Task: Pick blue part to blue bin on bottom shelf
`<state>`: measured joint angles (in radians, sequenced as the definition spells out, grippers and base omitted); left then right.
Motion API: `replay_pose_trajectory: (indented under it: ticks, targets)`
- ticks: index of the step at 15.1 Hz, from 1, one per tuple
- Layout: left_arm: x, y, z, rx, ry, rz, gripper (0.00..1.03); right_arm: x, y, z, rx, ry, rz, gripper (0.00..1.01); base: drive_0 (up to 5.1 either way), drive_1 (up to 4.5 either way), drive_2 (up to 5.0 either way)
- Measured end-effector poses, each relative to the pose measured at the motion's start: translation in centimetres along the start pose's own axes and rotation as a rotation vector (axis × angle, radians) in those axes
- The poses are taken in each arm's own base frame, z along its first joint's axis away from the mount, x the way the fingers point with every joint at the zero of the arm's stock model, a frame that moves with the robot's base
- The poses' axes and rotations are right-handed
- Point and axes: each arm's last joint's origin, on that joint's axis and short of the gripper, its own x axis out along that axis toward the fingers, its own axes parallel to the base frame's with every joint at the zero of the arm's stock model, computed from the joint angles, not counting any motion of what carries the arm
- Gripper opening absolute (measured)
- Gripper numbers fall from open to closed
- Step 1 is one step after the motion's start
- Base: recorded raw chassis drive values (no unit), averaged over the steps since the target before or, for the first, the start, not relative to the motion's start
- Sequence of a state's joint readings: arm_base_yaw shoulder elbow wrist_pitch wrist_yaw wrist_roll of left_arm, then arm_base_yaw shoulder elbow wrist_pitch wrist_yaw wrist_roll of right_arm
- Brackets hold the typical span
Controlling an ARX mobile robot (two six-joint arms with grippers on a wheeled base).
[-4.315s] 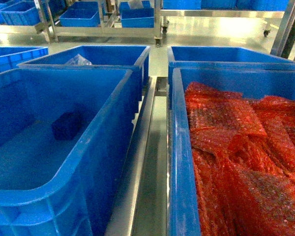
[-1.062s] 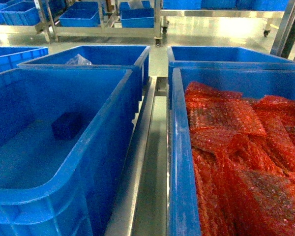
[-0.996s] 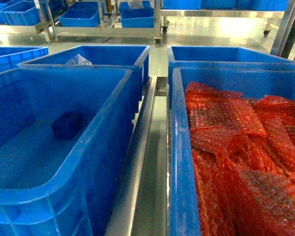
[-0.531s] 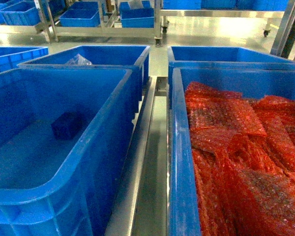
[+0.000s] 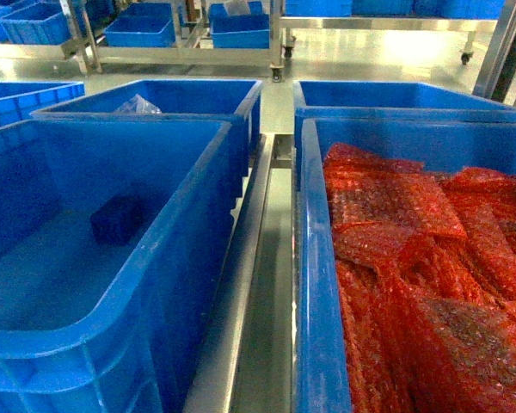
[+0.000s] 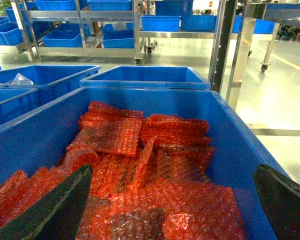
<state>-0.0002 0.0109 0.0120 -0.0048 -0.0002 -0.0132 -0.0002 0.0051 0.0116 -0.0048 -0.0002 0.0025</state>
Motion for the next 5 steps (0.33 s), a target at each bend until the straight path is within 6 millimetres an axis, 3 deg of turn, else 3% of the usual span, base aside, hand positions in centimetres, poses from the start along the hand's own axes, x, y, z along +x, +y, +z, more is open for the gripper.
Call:
replay_pose_trajectory:
  ticks: [5]
  targets:
    - [0.0, 0.0, 0.0, 0.0, 0.0, 0.0, 0.98, 0.0, 0.0, 0.0, 0.0, 0.0, 0.0, 0.98, 0.0, 0.0, 0.0]
